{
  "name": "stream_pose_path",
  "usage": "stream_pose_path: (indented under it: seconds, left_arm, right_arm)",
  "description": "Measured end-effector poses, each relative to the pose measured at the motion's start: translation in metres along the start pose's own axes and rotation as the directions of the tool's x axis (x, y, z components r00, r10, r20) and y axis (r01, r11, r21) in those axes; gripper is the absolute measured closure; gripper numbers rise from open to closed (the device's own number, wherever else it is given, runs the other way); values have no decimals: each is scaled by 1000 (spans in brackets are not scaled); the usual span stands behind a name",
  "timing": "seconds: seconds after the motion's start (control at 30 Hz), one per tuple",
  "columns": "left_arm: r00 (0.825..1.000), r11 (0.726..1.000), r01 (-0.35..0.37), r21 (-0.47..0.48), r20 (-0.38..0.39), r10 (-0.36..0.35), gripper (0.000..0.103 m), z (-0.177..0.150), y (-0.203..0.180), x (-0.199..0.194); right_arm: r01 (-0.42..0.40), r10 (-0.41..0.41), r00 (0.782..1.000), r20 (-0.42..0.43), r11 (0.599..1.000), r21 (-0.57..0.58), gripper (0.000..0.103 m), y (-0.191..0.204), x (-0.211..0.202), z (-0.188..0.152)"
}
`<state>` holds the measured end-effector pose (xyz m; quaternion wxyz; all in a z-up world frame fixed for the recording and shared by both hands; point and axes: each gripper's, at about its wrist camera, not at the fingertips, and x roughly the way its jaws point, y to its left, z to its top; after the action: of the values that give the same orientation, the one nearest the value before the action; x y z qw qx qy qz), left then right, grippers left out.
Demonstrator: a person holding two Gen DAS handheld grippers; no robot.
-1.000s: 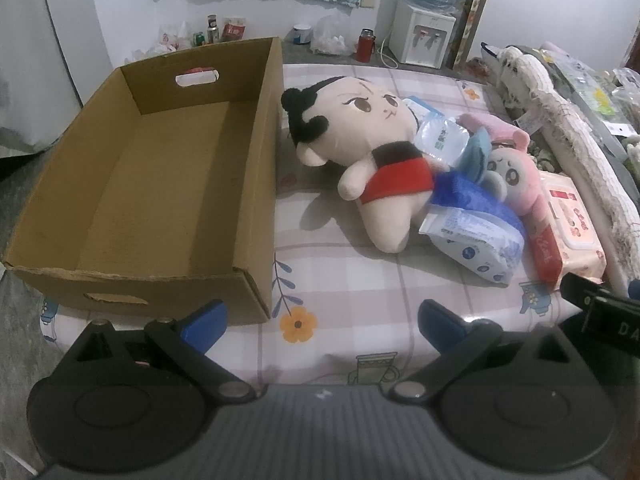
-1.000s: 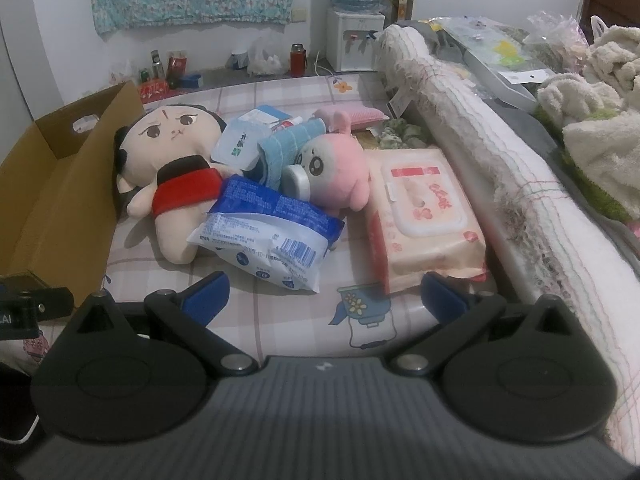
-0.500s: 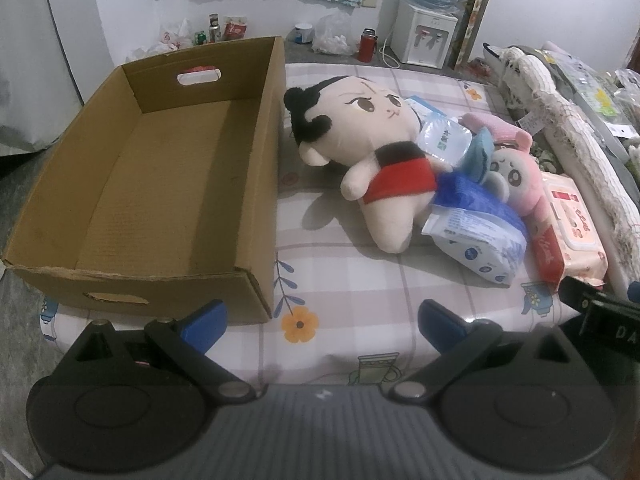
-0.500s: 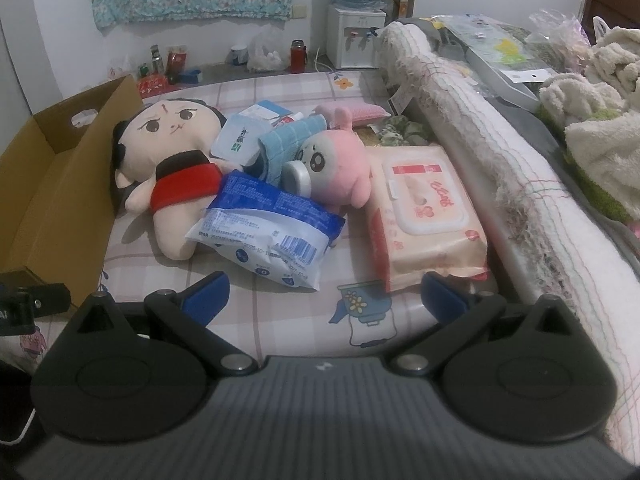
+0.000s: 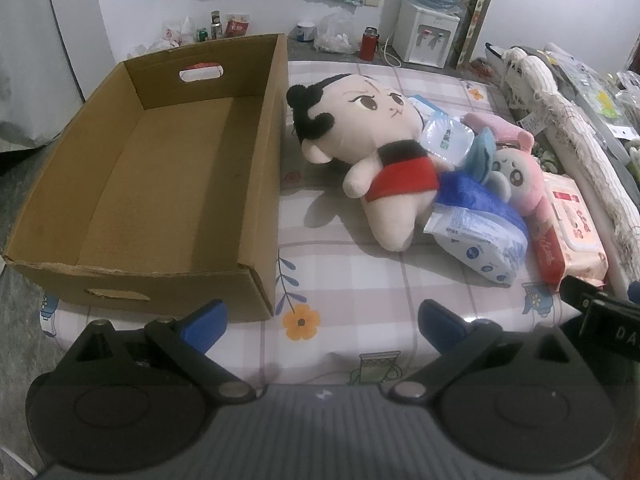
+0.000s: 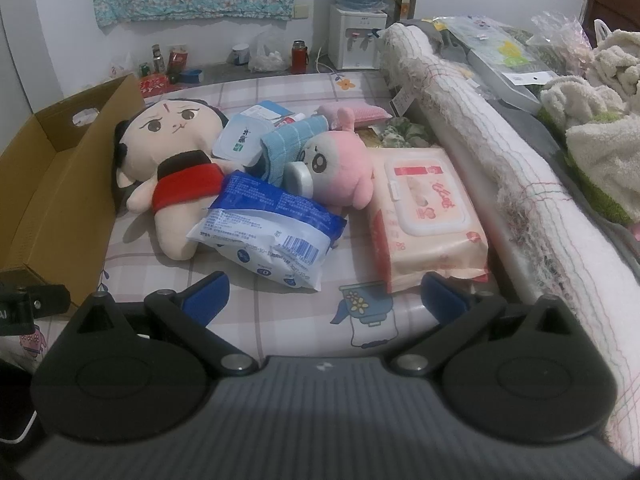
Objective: Organize soft objects
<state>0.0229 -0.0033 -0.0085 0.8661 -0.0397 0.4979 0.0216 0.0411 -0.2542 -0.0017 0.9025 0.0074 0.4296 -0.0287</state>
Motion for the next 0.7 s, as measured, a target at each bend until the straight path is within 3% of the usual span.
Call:
stream_pose_path:
  seconds: [0.7]
  left_arm:
    - [1000, 1000, -3, -2, 4, 3, 1, -1, 1, -2]
  right_arm:
    - [0, 0, 1000, 3, 1000, -5, 1, 1, -2, 1]
